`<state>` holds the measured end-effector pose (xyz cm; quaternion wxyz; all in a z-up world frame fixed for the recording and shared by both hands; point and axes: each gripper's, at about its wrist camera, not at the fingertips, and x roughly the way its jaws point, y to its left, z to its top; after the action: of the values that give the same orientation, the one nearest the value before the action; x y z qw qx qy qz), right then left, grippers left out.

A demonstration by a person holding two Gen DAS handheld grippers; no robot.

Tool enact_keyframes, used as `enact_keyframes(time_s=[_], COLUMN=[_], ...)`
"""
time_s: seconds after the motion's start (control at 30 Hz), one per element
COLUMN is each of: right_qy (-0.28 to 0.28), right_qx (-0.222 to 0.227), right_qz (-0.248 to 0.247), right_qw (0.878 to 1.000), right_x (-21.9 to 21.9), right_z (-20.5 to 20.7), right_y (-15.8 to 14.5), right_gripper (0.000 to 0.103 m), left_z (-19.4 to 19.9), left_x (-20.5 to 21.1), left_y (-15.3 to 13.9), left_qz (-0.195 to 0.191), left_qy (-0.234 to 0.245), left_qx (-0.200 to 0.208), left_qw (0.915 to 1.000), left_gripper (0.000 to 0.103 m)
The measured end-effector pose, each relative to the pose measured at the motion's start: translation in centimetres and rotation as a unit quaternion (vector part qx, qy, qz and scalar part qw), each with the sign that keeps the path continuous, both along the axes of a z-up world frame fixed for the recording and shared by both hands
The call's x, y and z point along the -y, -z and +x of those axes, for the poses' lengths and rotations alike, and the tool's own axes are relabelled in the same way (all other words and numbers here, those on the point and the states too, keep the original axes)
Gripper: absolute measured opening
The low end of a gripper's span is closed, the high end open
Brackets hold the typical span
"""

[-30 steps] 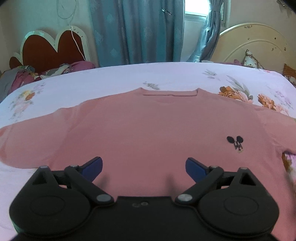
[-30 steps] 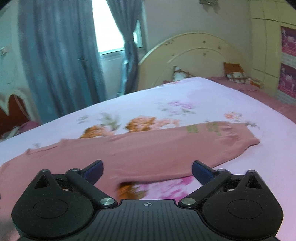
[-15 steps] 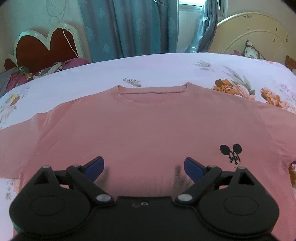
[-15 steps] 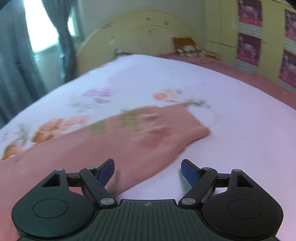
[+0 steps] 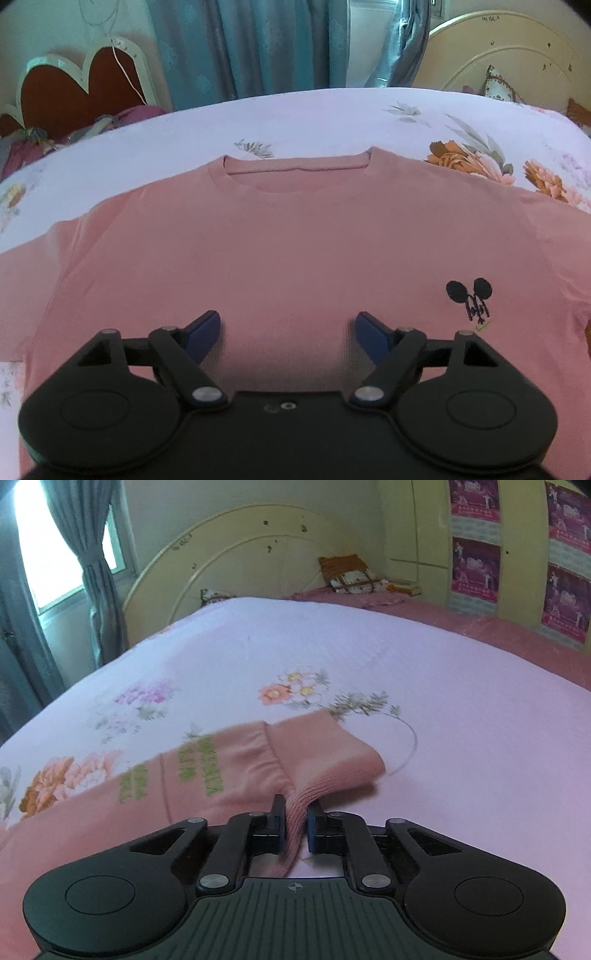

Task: Fold small clothes
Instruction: 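Carry the held sleeve with the right tool across the sweater body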

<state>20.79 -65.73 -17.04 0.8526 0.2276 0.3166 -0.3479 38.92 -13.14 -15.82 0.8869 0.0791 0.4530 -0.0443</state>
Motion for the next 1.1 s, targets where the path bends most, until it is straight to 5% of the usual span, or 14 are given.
enact_keyframes(time_s=[0.27,0.5,0.7,0.9,0.93,1.0,1.1], right_qy=[-0.098,-0.253,-0.364,-0.428,-0.430,-0.437,-0.425], right_qx=[0.071,0.116,0.108,0.046,0.037,0.045,0.055], right_qz=[-0.037,-0.027,0.021,0.062,0.064,0.078,0.061], right_qw=[0.992,0.960,0.925,0.901,0.900,0.895,0.901], right_x=[-6.9,-20.9,-33.6,-41.4,-41.6,-41.8,-40.7], right_z=[3.4,9.1,12.6,14.5,14.2,13.5,12.6], right_y=[-5.7,-9.1,-7.5,-3.6,-3.2,-3.1,-4.1], right_gripper=[0.010,0.009,0.009,0.011,0.016,0.050,0.057], left_z=[0.0,-0.4,-0.4,-0.1,-0.1,0.1,0.1], left_x=[-1.7,-5.4,-9.3,-11.4,-11.5,-11.4,-10.2], left_y=[-0.6,-1.4,-1.9,-1.8,-1.8,-1.7,-1.5], left_qz=[0.010,-0.004,-0.006,-0.022,-0.030,-0.050,-0.086], left_qy=[0.002,-0.003,-0.019,-0.021,-0.017,-0.006,0.015], left_qx=[0.014,0.026,0.036,0.027,0.024,0.016,0.011], left_qw=[0.9999,0.9996,0.9992,0.9992,0.9991,0.9986,0.9961], left_gripper=[0.075,0.073,0.072,0.073,0.073,0.075,0.077])
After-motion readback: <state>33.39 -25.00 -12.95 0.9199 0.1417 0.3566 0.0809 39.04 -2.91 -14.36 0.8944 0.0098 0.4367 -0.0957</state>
